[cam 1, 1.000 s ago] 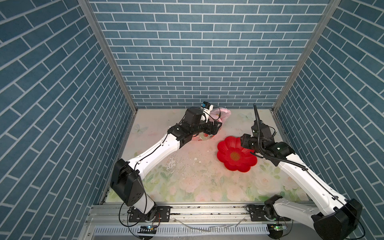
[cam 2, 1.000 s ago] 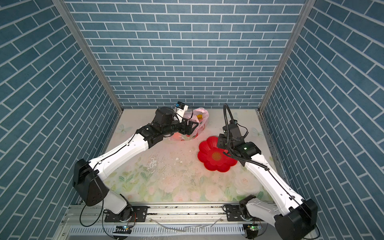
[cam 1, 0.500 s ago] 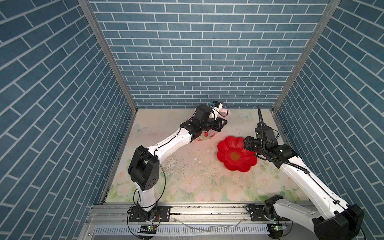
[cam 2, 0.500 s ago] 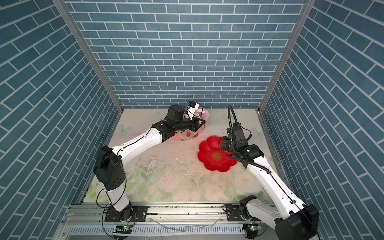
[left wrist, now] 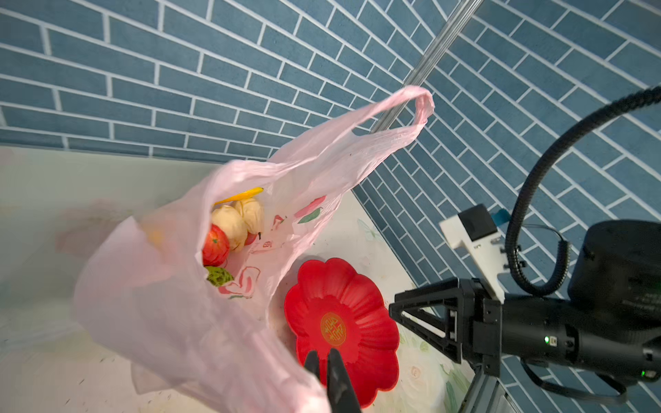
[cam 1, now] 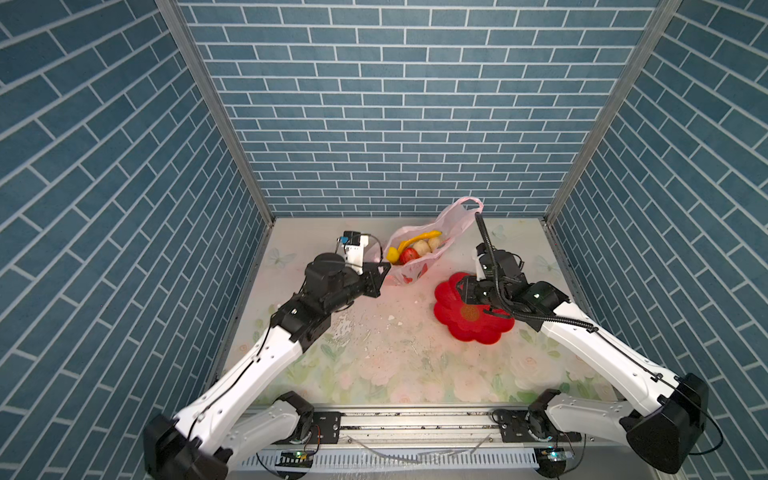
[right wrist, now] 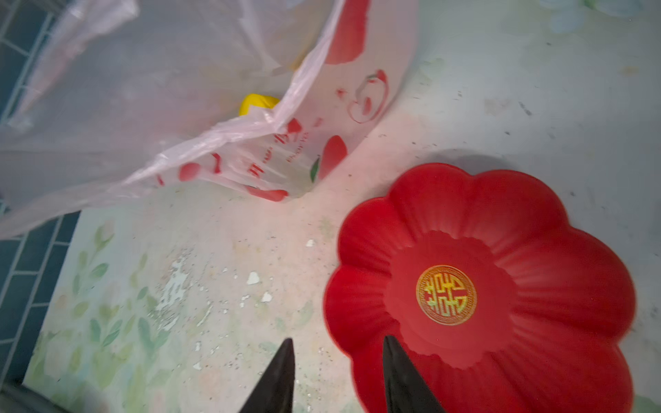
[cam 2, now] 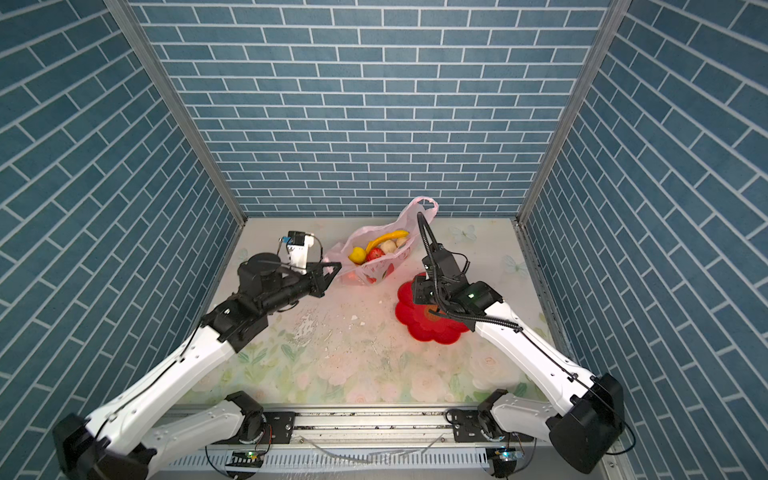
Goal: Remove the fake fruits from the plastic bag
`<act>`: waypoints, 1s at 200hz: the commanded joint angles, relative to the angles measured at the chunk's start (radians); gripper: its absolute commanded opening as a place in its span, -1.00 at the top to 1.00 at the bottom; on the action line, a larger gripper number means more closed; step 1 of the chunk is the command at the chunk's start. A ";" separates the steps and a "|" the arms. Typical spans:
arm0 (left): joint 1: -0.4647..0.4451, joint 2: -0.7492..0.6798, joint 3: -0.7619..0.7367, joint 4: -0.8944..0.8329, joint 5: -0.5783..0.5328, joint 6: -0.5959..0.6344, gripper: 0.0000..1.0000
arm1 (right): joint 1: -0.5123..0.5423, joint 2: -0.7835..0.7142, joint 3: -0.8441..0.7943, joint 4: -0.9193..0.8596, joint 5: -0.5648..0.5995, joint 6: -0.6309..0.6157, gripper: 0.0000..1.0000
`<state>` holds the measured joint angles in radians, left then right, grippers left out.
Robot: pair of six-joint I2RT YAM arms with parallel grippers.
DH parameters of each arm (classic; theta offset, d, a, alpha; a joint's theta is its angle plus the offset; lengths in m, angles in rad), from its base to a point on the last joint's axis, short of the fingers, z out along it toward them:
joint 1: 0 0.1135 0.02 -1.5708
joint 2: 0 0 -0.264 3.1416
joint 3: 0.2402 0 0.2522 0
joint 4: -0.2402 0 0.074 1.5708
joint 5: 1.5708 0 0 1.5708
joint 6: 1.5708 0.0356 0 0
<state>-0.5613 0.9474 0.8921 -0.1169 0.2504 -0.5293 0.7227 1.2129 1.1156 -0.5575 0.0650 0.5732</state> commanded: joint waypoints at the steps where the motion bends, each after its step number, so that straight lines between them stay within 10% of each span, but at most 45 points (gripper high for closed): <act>1: 0.003 -0.170 -0.071 -0.153 -0.087 -0.044 0.83 | 0.091 0.040 0.140 0.028 0.009 -0.047 0.19; 77: 0.003 -0.705 -0.057 -0.692 -0.328 -0.142 0.82 | 0.251 0.395 0.461 0.029 -0.074 -0.065 0.24; 200: 0.003 -0.689 -0.079 -0.717 -0.329 -0.226 0.59 | 0.385 0.347 0.427 -0.131 -0.053 -0.069 0.28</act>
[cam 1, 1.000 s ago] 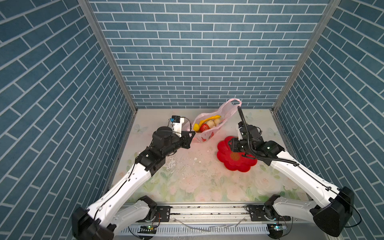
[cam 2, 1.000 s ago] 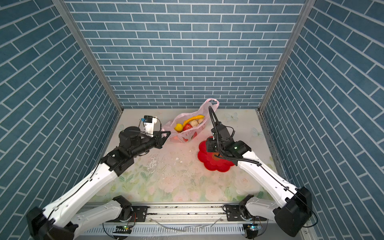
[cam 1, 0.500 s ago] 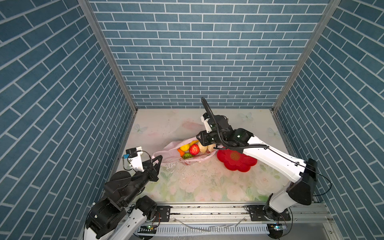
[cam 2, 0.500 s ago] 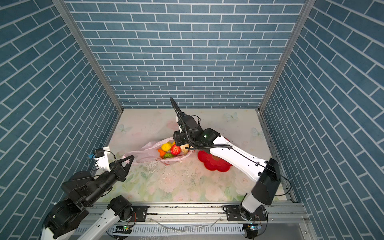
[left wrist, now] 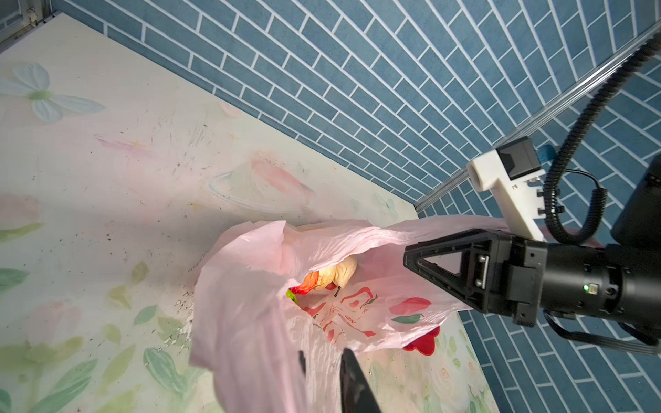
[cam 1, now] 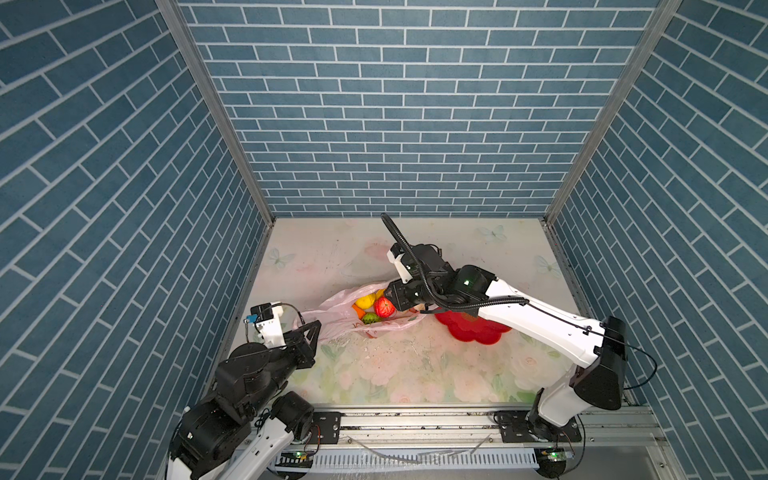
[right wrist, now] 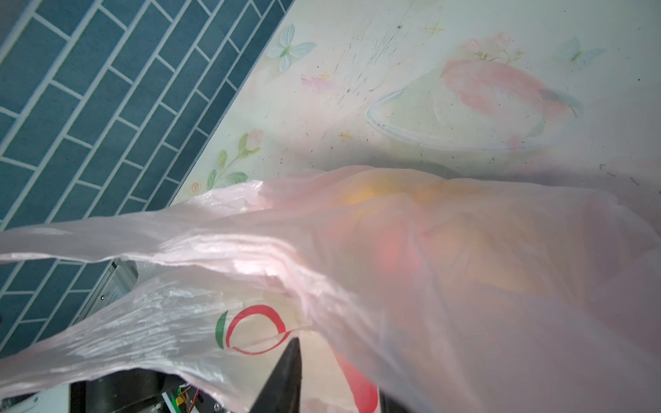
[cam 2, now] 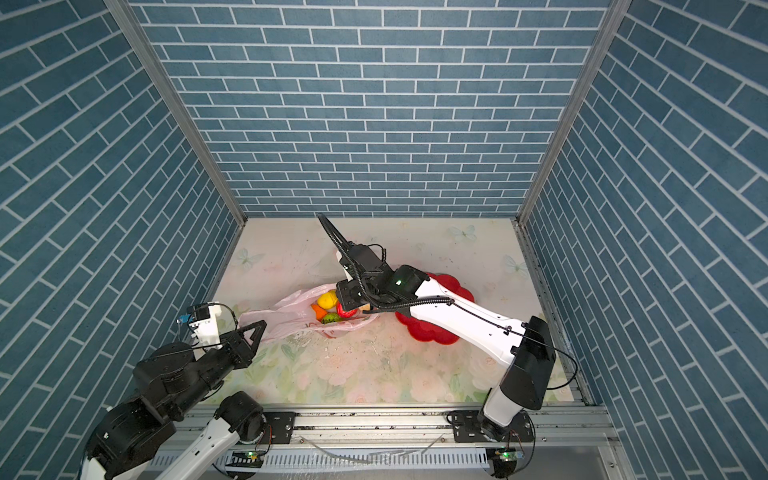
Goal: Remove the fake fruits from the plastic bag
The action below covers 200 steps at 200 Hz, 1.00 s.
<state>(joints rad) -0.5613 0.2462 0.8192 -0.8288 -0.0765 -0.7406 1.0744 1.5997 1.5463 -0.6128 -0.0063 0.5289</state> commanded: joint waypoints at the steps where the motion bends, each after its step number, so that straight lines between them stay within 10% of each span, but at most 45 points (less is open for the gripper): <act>1: 0.003 0.013 -0.007 -0.004 0.000 -0.014 0.59 | 0.034 -0.041 -0.004 -0.077 0.018 -0.024 0.28; 138: 0.003 0.016 0.159 -0.489 -0.138 -0.236 -0.54 | -0.059 0.262 0.193 -0.005 0.006 -0.001 0.16; 200: 0.003 0.200 0.484 -0.471 -0.294 -0.077 -0.77 | -0.110 0.409 0.383 -0.037 -0.036 -0.070 -0.12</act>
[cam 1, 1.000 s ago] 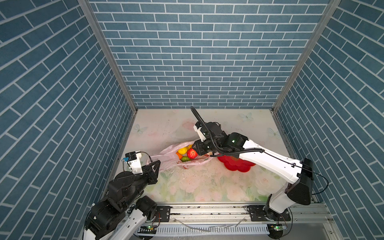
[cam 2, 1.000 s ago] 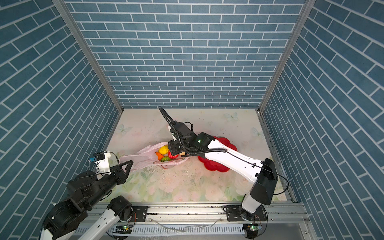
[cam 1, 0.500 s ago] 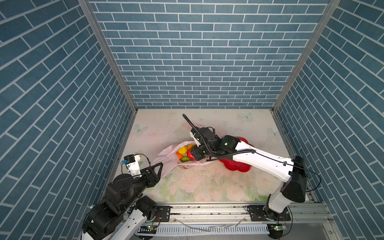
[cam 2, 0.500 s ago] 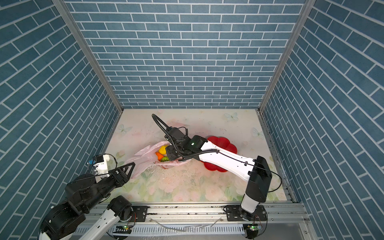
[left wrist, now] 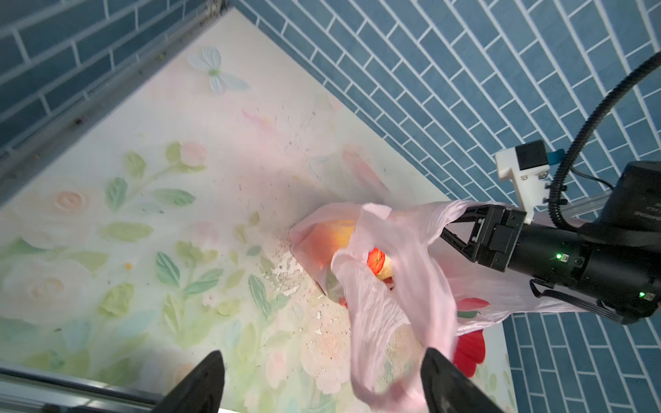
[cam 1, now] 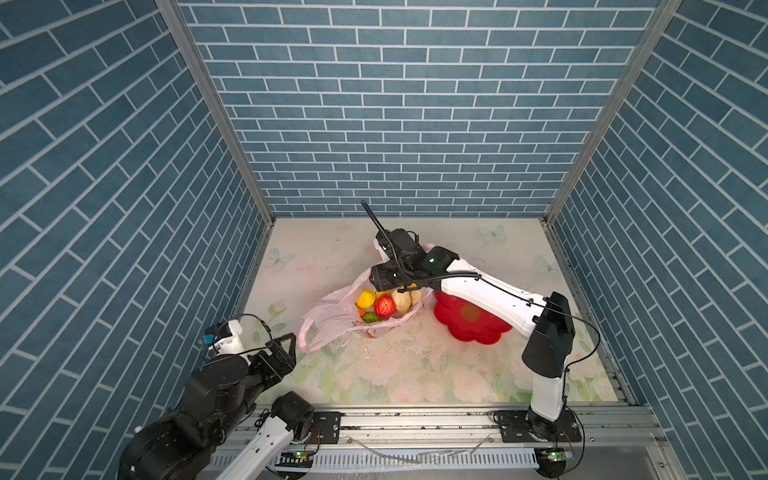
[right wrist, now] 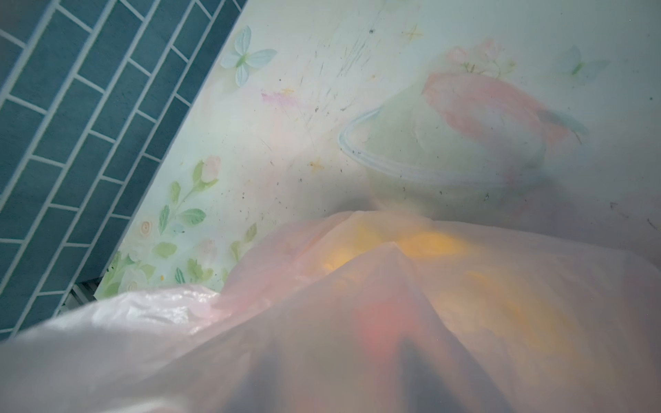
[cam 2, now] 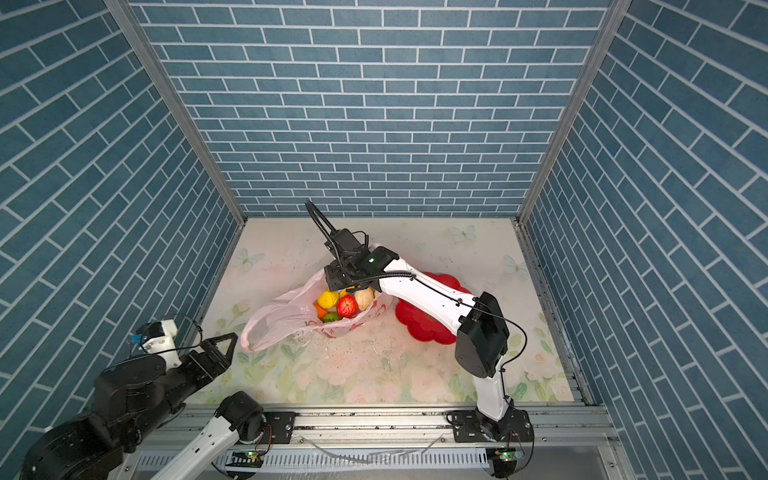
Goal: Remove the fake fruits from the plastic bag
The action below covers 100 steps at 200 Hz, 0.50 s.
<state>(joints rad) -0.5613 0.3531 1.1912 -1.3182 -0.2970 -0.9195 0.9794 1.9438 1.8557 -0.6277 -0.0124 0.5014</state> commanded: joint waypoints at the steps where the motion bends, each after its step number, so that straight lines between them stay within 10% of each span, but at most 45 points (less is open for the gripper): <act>1: 0.003 0.099 0.119 0.024 -0.071 0.106 -0.77 | -0.015 0.068 0.076 -0.023 -0.030 -0.043 -0.13; 100: 0.003 0.605 0.307 0.420 0.584 0.311 -0.67 | -0.052 0.172 0.163 0.010 -0.069 -0.053 -0.69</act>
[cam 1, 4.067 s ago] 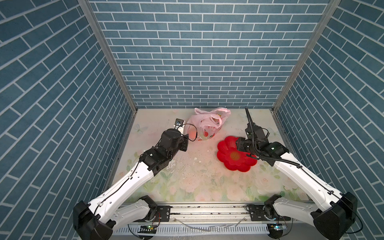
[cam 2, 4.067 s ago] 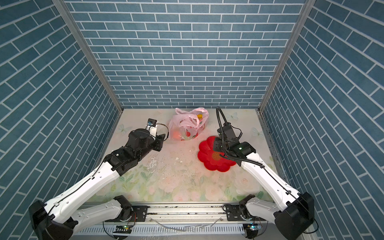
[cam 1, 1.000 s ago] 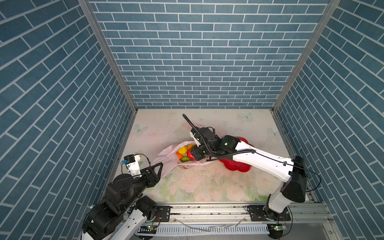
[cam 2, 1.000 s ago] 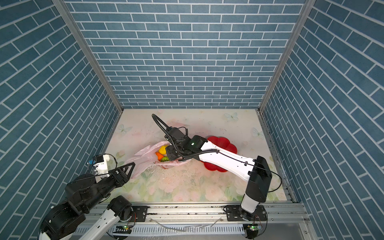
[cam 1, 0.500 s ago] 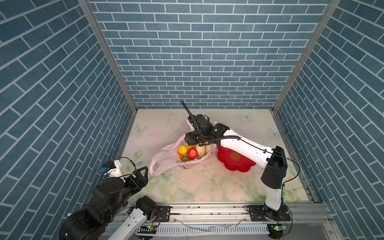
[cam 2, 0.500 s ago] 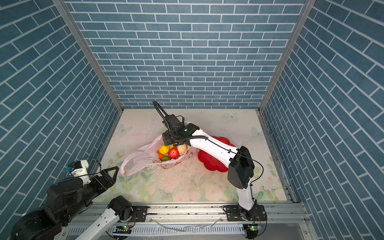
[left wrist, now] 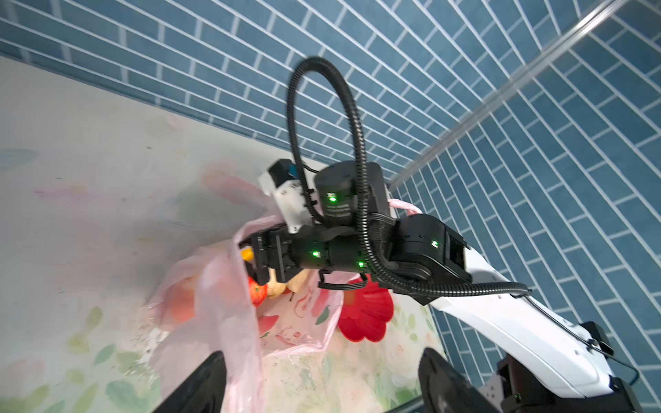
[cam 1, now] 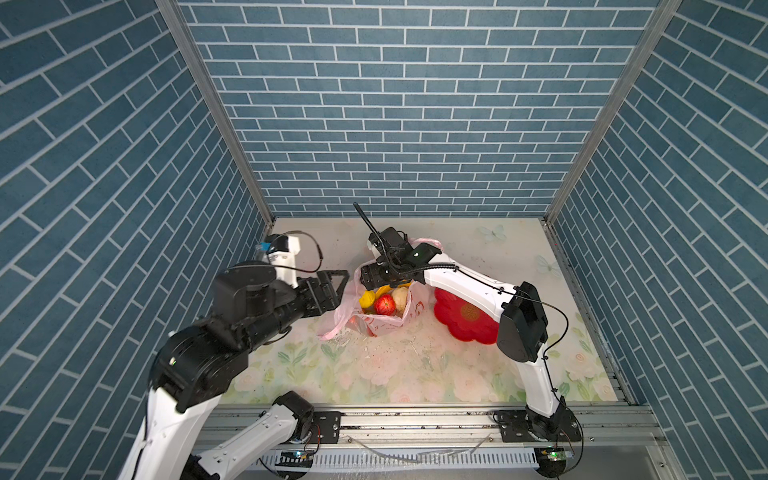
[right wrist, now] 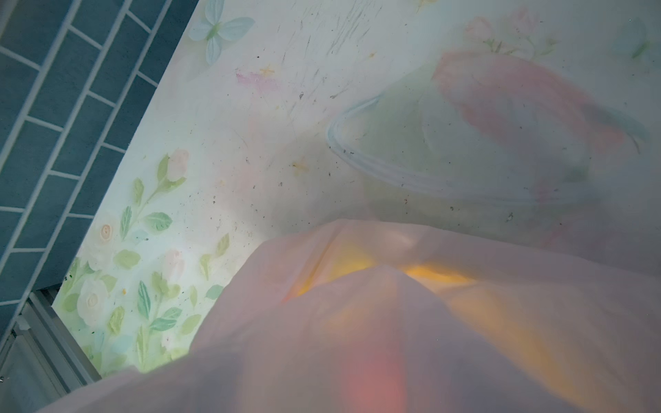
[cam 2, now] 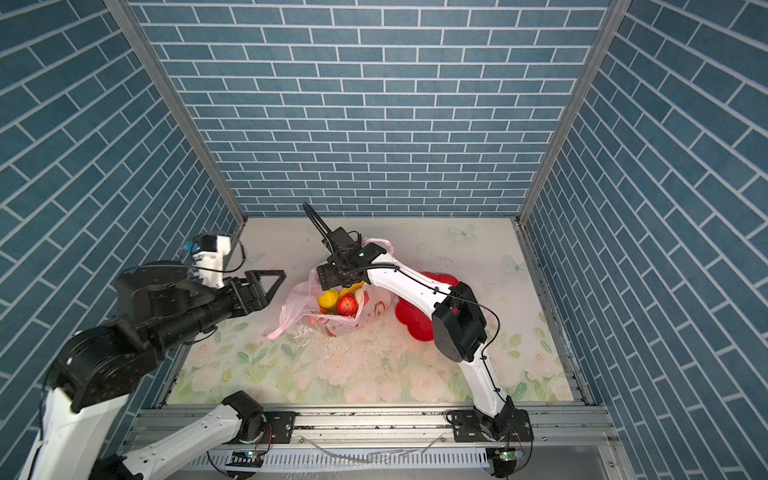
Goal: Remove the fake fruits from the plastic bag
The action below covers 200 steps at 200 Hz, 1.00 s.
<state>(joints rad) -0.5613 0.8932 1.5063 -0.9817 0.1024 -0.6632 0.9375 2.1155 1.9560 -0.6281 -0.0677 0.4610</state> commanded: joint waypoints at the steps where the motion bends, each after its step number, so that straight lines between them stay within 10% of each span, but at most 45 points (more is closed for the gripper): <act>1: 0.002 0.068 -0.010 0.085 0.186 0.056 -0.67 | -0.010 0.000 0.063 0.011 -0.014 -0.011 -0.69; 200: 0.048 0.351 -0.308 0.251 0.005 0.255 0.18 | -0.056 -0.174 -0.149 -0.101 0.008 0.062 -0.71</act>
<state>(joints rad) -0.5247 1.2106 1.2098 -0.8009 0.1459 -0.4297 0.8890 2.0266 1.8709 -0.6548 -0.0998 0.5011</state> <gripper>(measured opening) 0.420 0.862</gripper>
